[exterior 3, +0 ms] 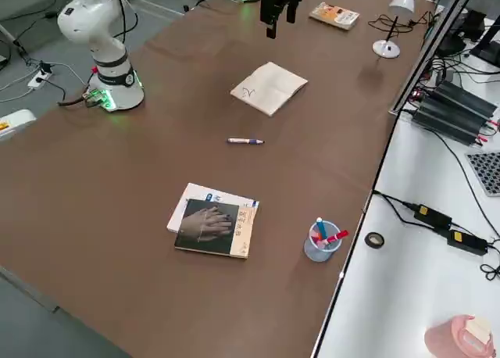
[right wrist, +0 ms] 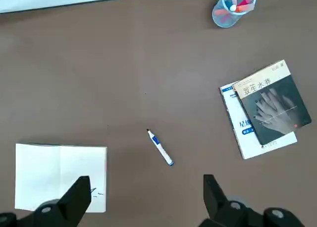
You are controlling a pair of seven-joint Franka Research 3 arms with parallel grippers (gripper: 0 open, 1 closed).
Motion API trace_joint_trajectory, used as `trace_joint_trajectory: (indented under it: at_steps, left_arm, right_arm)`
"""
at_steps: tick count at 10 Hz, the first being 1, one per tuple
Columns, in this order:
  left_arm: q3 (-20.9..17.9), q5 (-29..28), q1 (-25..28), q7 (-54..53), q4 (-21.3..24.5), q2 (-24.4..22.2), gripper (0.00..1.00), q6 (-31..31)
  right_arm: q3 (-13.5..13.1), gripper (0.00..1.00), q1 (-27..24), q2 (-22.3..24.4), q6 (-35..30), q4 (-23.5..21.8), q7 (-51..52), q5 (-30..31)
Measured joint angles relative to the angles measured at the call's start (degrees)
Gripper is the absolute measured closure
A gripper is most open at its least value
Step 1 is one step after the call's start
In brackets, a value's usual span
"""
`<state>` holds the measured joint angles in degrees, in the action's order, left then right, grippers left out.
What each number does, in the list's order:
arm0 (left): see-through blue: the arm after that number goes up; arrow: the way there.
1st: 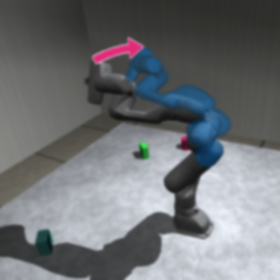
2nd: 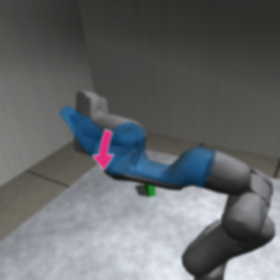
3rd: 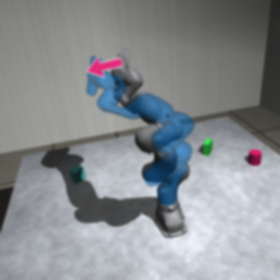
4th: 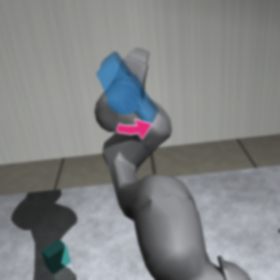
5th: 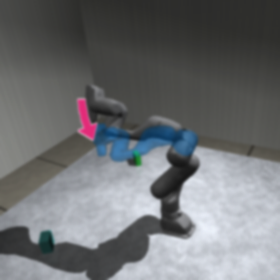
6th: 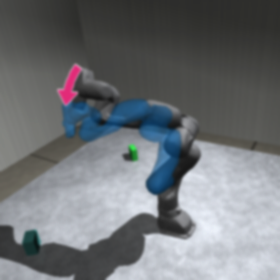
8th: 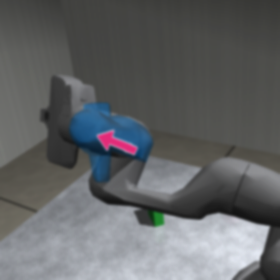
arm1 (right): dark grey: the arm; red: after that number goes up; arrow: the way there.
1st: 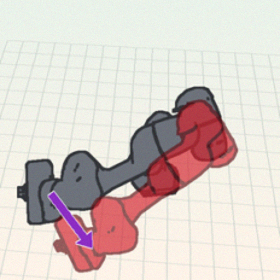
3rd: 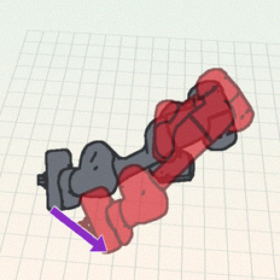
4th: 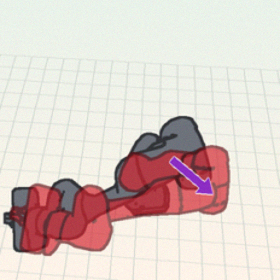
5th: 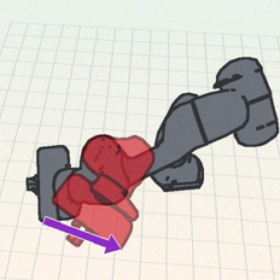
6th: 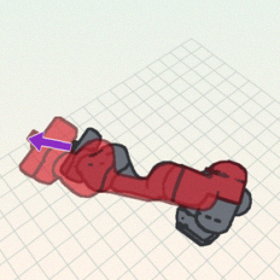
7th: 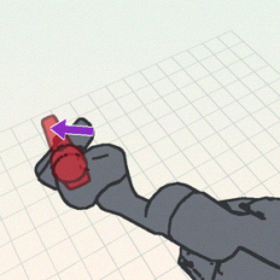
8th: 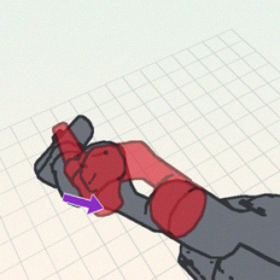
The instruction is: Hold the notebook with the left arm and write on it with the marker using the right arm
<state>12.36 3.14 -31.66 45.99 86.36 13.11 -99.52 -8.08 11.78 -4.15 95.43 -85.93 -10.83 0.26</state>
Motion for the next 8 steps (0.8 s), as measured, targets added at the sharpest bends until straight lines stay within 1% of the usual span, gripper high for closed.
trace_joint_trajectory:
  at_steps: [2, 5, 8]
  left_arm:
    - [-0.02, -0.39, -1.47, 1.38, 0.02, 2.45, 0.00, -2.85]
    - [-0.01, -3.66, -2.88, 3.88, 0.00, 6.03, 0.00, -6.52]
    - [0.00, -4.79, -3.91, 4.19, -0.04, 8.44, 0.00, -8.23]
  right_arm:
    - [0.00, 0.00, 0.00, 0.00, 0.01, 0.00, 0.00, 0.00]
    - [0.00, 0.00, 0.00, 0.00, 0.00, 0.00, 0.00, 0.00]
    - [0.00, 0.00, 0.00, 0.00, -0.01, 0.00, 0.00, 0.00]
